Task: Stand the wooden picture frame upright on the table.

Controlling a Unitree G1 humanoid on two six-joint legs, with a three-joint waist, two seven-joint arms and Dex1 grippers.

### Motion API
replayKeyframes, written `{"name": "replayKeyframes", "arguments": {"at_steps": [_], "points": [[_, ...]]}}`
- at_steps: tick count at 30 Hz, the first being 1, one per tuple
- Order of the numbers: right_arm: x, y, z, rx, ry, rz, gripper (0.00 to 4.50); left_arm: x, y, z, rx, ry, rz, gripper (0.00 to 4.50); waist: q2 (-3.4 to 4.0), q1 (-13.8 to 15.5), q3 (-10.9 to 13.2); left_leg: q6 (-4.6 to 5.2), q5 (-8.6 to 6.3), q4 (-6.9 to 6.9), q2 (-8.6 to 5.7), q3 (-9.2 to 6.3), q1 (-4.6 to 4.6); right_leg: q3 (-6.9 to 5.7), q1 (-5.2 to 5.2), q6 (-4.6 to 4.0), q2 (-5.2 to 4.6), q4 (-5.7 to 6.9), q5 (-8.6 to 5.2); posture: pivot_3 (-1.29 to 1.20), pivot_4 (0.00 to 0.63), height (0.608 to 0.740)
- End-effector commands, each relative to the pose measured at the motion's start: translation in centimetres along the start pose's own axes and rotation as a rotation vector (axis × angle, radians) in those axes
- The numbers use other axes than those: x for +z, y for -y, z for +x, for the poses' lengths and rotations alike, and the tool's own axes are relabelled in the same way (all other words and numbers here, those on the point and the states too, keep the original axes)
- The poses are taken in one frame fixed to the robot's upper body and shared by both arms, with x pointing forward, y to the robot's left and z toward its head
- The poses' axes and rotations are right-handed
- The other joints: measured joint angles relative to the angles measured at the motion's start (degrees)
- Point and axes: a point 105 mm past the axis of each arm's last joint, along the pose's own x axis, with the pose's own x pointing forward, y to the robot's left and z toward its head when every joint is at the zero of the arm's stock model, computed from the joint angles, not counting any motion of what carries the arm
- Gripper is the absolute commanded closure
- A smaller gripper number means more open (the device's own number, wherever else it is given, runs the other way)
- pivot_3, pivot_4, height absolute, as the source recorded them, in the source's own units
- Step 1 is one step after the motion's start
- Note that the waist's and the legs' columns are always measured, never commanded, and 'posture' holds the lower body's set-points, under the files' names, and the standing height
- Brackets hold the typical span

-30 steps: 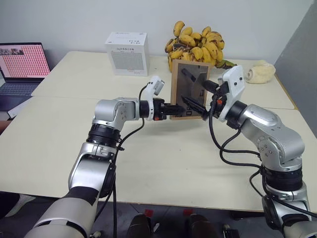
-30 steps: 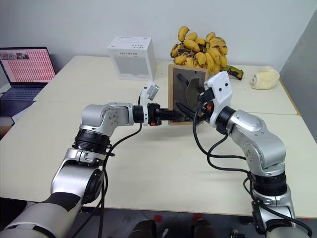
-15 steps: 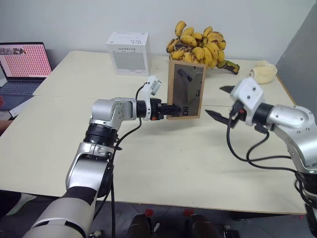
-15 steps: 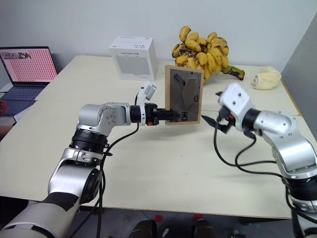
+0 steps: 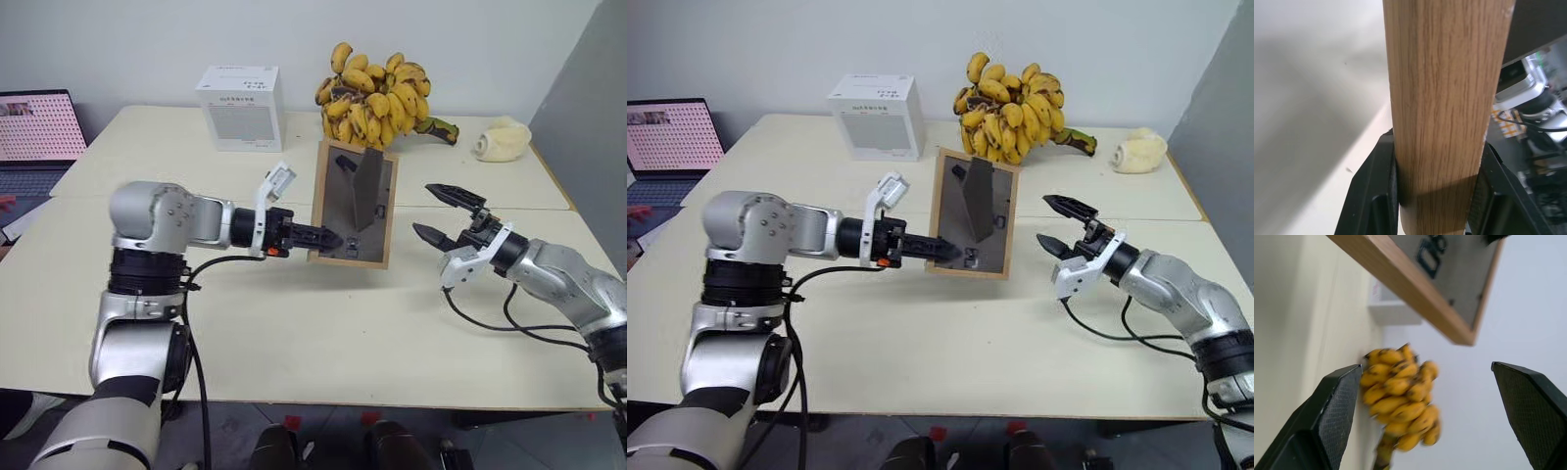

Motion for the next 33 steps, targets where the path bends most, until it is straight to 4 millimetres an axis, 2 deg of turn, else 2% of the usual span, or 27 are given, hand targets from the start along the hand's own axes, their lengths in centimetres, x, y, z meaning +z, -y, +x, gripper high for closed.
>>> {"name": "replayKeyframes", "arguments": {"at_steps": [1,10,13,20,22,23,24,33], "points": [[1.1,1.3,1.1,-0.128,0.117,-0.092,0.05,0.2,1.9,-1.1,-0.072,0.007,0.037,3.21,0.0,0.09,0.0,-0.01,0.01,0.02,0.0,-0.01,0.01,-0.01,-0.01,0.0,0.0,0.06,0.0,0.0,0.15,0.74],[2.9,0.0,4.0,-0.209,0.253,-0.152,0.05,-1.0,3.9,-1.0,-0.133,-0.058,0.036,3.21,-0.04,0.52,0.02,0.07,0.1,0.11,-0.06,-0.07,0.02,-0.02,-0.09,-0.01,-0.05,0.51,0.0,0.0,0.15,0.74],[3.2,0.6,4.8,-0.238,0.286,-0.168,0.05,-1.2,4.2,-1.0,-0.13,-0.067,0.037,3.21,-0.05,0.45,0.02,0.11,0.18,0.11,-0.09,-0.07,0.02,-0.01,-0.14,-0.02,-0.05,0.64,0.0,0.0,0.15,0.74],[2.6,1.9,5.8,-0.276,0.287,-0.183,0.05,-1.1,4.1,-1.1,-0.104,-0.056,0.021,3.21,-0.06,0.38,0.03,0.1,0.3,0.11,-0.11,-0.11,0.05,-0.03,-0.17,-0.03,-0.05,0.8,0.01,0.0,0.15,0.74],[2.4,2.0,5.8,-0.276,0.288,-0.183,0.23,-1.1,4.2,-1.1,-0.1,-0.054,0.021,3.21,-0.06,0.39,0.03,0.1,0.3,0.11,-0.12,-0.11,0.05,-0.03,-0.17,-0.04,-0.05,0.8,0.02,0.0,0.15,0.74],[2.4,2.0,5.7,-0.275,0.289,-0.182,0.54,-1.1,4.2,-1.1,-0.099,-0.053,0.02,3.21,-0.06,0.39,0.03,0.1,0.31,0.11,-0.12,-0.11,0.05,-0.03,-0.17,-0.04,-0.05,0.8,0.02,0.0,0.15,0.74],[2.4,2.0,5.7,-0.275,0.29,-0.183,0.64,-1.1,4.2,-1.1,-0.099,-0.052,0.019,3.21,-0.06,0.39,0.03,0.1,0.31,0.1,-0.12,-0.11,0.05,-0.03,-0.17,-0.04,-0.05,0.8,0.01,0.0,0.15,0.74],[2.3,2.1,5.0,-0.266,0.312,-0.194,2.59,-1.2,4.0,-1.2,-0.085,-0.05,0.007,3.21,-0.06,0.43,0.03,0.09,0.33,0.1,-0.13,-0.12,0.05,-0.03,-0.17,-0.04,-0.05,0.8,0.02,0.0,0.15,0.74]]}}
